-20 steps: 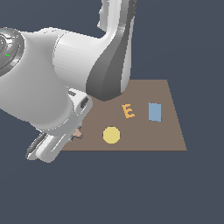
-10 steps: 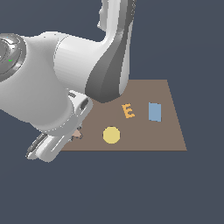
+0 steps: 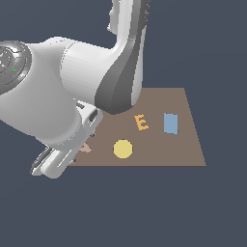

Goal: Insert a designated object into the corresponding slot on a board.

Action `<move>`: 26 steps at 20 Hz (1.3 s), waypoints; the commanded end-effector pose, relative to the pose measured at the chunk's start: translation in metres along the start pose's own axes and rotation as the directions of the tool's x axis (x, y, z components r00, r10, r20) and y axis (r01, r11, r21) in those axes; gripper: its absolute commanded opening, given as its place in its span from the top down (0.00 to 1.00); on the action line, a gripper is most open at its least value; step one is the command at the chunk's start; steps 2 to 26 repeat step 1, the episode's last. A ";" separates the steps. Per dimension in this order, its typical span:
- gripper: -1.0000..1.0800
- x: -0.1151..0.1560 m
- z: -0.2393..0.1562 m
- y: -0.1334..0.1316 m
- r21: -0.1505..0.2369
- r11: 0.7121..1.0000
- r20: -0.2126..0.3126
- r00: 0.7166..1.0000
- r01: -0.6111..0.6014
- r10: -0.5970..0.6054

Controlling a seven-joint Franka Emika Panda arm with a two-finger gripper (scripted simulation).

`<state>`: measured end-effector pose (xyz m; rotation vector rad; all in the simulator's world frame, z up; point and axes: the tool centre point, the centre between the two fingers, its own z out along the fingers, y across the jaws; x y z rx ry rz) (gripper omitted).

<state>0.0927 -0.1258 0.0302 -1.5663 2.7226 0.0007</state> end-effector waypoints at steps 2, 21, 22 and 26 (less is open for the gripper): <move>0.04 0.000 0.000 0.000 0.000 1.000 0.000 1.000 0.000 0.000; 0.04 0.000 0.000 0.000 0.000 1.000 0.000 1.000 0.000 0.000; 0.04 0.000 0.000 0.000 0.000 1.000 0.000 1.000 0.000 0.000; 0.04 0.000 0.000 0.000 0.000 1.000 0.000 1.000 0.000 0.000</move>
